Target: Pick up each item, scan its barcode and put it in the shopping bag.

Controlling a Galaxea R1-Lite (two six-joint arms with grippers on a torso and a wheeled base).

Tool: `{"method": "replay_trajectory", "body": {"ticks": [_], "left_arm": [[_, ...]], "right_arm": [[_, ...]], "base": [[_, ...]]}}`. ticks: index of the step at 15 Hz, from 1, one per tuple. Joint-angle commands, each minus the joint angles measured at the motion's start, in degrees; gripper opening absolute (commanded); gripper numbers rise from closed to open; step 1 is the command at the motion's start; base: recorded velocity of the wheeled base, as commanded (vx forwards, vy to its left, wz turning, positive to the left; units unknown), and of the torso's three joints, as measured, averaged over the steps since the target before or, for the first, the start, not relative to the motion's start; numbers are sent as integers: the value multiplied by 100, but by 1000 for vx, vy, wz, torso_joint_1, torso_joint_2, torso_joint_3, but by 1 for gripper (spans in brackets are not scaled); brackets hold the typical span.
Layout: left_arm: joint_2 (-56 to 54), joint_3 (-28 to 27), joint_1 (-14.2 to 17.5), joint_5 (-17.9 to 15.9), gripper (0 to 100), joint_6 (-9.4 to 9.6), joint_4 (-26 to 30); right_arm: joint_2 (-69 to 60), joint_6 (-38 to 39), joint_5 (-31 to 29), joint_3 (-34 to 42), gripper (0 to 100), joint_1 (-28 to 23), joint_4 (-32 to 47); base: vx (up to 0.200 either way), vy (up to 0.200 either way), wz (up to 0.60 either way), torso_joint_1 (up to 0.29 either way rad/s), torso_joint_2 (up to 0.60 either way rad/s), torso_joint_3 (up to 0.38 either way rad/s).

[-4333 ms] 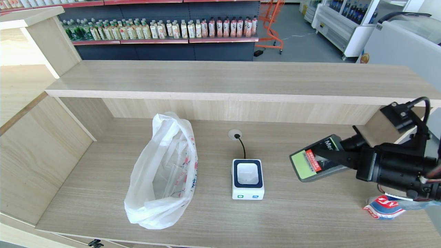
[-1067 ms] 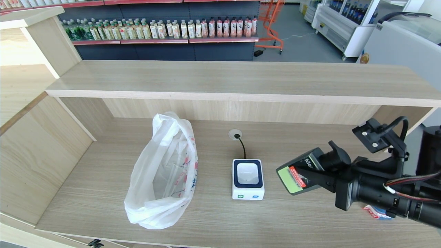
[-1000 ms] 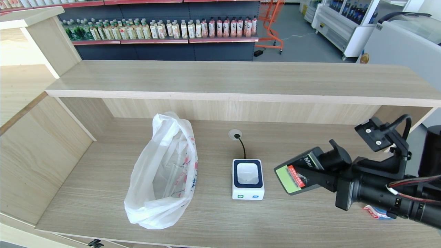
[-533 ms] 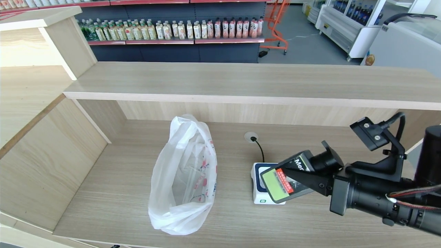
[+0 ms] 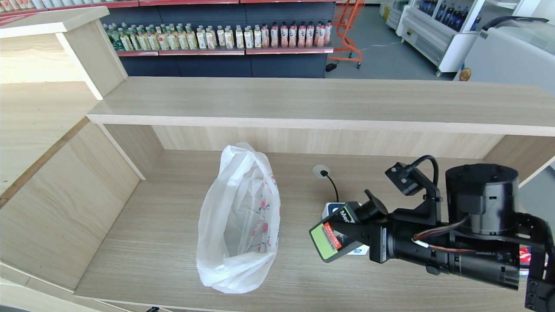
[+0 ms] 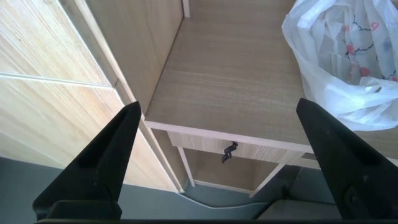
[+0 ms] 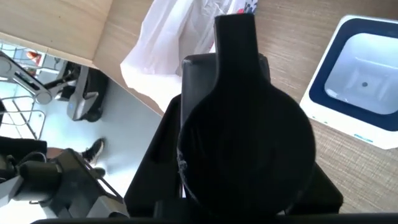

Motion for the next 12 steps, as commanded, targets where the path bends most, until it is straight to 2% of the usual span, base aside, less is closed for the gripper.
{"method": "replay_trajectory", "body": {"ticks": [1, 7, 9, 12], "left_arm": [[-1, 0, 0, 3, 100, 2, 1], [-1, 0, 0, 3, 100, 2, 1], [-1, 0, 0, 3, 100, 2, 1], [-1, 0, 0, 3, 100, 2, 1]], "right_arm": [[544, -1, 6, -331, 0, 15, -18], [1485, 25, 67, -1263, 0, 191, -27], [1687, 8, 806, -1447, 0, 147, -203], [2179, -344, 938, -1526, 0, 77, -616]], "base": [[0, 0, 0, 0, 0, 0], [0, 0, 0, 0, 0, 0], [0, 0, 0, 0, 0, 0], [0, 0, 0, 0, 0, 0]]}}
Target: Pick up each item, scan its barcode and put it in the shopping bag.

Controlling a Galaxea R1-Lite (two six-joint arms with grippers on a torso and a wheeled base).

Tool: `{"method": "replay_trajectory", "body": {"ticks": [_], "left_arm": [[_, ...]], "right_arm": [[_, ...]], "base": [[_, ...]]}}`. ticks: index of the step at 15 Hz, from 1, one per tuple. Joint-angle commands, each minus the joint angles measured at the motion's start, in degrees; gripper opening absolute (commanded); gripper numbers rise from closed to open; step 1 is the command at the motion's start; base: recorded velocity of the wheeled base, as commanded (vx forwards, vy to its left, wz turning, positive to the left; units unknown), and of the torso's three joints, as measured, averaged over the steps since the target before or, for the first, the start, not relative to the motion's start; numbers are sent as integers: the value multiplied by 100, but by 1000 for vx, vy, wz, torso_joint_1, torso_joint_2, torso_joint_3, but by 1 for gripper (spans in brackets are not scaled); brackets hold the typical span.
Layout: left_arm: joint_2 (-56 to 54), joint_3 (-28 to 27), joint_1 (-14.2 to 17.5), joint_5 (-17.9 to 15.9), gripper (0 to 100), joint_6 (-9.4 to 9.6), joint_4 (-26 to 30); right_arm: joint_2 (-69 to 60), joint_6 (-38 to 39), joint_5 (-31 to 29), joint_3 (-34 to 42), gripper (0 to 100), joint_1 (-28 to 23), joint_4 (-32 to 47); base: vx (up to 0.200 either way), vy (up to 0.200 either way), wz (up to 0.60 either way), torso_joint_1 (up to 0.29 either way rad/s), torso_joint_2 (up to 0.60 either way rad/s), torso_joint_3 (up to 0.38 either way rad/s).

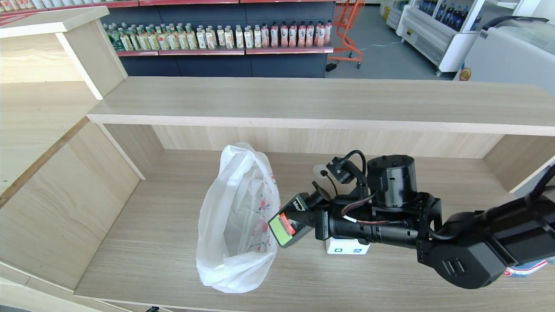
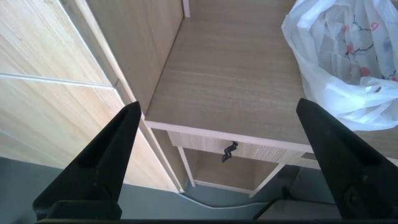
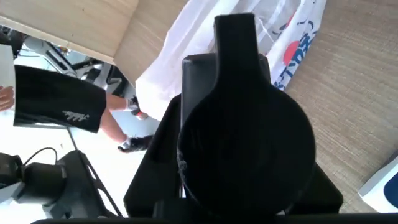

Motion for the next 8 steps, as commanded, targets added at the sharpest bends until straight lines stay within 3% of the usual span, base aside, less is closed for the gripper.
{"method": "replay_trajectory", "body": {"ticks": [1, 3, 8], "left_arm": [[1, 0, 0, 3, 100, -10, 1], [1, 0, 0, 3, 100, -1, 1], [1, 0, 0, 3, 100, -1, 1]], "right_arm": [[607, -498, 21, -181, 0, -100, -134], [968, -1245, 21, -480, 0, -161, -143], [1653, -1482, 689, -1306, 0, -29, -503]], "base": [[0, 0, 0, 0, 0, 0], [0, 0, 0, 0, 0, 0], [0, 0, 0, 0, 0, 0]]}}
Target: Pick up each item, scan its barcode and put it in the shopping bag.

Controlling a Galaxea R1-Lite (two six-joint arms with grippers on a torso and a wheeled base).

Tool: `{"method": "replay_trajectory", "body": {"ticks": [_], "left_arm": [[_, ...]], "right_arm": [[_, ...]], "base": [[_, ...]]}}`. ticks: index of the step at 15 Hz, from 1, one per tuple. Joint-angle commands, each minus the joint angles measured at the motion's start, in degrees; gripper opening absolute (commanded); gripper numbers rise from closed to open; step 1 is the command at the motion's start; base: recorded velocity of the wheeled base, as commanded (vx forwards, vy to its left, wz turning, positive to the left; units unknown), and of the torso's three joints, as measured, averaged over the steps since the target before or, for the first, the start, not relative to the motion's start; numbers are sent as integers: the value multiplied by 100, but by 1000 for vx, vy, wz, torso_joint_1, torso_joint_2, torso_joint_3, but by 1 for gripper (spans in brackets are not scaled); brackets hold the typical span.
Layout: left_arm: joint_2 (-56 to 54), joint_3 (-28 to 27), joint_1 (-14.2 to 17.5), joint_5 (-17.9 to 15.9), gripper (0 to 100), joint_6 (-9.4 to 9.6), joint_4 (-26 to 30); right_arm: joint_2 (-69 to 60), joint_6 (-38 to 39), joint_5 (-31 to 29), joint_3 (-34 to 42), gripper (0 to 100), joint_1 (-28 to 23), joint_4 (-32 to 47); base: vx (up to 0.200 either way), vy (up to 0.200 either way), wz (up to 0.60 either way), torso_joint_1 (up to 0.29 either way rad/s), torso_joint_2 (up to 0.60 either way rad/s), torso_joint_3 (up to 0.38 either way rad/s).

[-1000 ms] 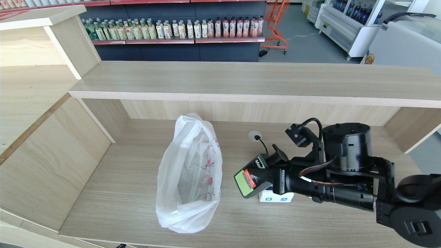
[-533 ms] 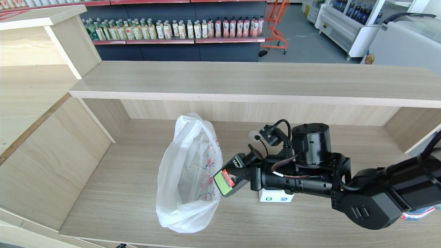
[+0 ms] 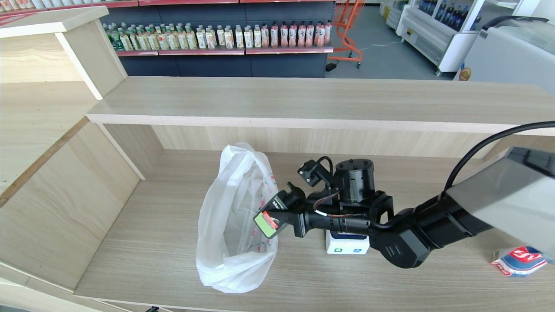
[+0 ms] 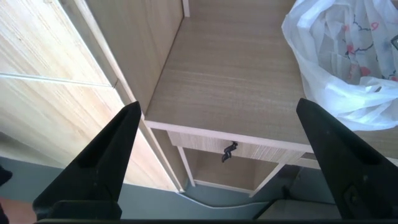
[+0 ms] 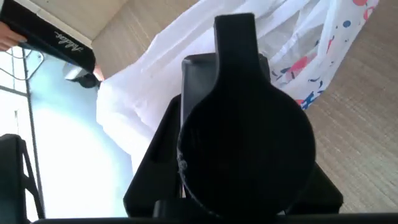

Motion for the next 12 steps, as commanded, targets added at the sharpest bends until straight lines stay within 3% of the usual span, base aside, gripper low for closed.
{"method": "replay_trajectory", "body": {"ticks": [1, 10, 11, 12], "left_arm": [[1, 0, 0, 3, 100, -1, 0], [1, 0, 0, 3, 100, -1, 0], [1, 0, 0, 3, 100, -1, 0], [1, 0, 0, 3, 100, -1, 0]], "right_arm": [[462, -193, 225, -333, 0, 68, -78], [1209, -2294, 409, -843, 0, -38, -69], [1218, -2417, 409, -861, 100, -38, -69], [1209, -2646, 453, -878, 100, -82, -60]], "base": [[0, 0, 0, 0, 0, 0], [0, 0, 0, 0, 0, 0], [0, 0, 0, 0, 0, 0], [0, 0, 0, 0, 0, 0]]}}
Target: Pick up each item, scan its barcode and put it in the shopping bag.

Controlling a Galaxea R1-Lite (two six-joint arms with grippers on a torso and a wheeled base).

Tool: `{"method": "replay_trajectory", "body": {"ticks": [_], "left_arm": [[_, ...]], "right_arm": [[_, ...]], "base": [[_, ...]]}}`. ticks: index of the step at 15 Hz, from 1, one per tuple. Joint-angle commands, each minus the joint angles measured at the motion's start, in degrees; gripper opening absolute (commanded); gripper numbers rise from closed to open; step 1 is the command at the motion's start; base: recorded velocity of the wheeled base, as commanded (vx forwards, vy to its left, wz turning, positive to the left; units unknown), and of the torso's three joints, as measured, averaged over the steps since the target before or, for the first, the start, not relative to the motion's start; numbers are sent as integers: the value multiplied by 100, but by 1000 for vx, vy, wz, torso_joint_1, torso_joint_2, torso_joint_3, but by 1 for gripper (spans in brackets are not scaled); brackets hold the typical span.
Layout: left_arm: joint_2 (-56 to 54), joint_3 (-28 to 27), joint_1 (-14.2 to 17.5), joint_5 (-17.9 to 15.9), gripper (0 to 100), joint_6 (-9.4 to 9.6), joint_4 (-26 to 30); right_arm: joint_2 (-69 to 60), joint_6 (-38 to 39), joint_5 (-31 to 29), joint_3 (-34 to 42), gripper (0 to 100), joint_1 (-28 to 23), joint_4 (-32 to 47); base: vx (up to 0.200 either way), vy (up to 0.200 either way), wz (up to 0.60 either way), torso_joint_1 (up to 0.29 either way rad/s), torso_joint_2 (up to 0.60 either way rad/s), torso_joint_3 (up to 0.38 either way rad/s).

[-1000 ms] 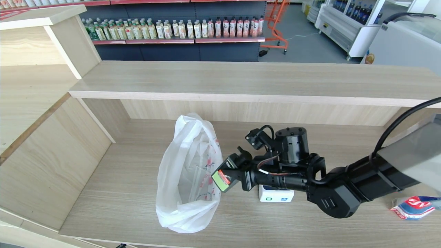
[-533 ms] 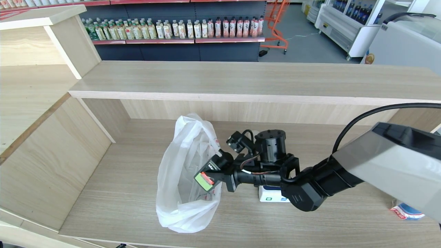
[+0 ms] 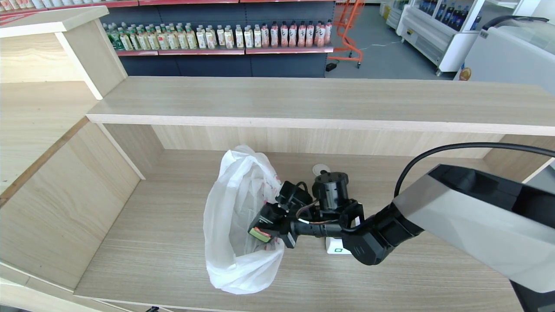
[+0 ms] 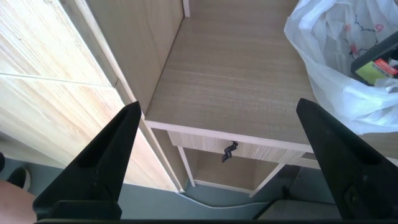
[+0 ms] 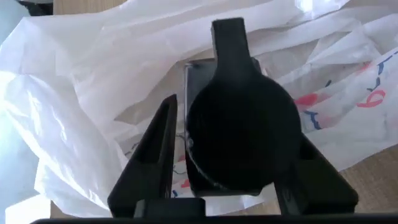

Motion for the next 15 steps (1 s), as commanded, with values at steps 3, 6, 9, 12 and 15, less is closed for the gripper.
{"method": "replay_trajectory", "body": {"ticks": [3, 6, 9, 12, 15], "left_arm": [[-1, 0, 0, 1, 100, 2, 1], [-1, 0, 0, 1, 100, 2, 1], [-1, 0, 0, 1, 100, 2, 1], [-1, 0, 0, 1, 100, -7, 1], [-1, 0, 0, 1, 100, 2, 1]], "right_arm": [[-1, 118, 168, -176, 100, -96, 19], [-353, 1744, 203, -211, 100, -149, -16], [-1135, 3493, 203, 0, 100, -351, 10], [-2172, 4398, 186, 862, 100, -562, 10], [-3341, 4380, 203, 2268, 100, -852, 10]], "base": [[0, 0, 0, 0, 0, 0], [0, 0, 0, 0, 0, 0], [0, 0, 0, 0, 0, 0], [0, 0, 0, 0, 0, 0], [0, 0, 0, 0, 0, 0]]}}
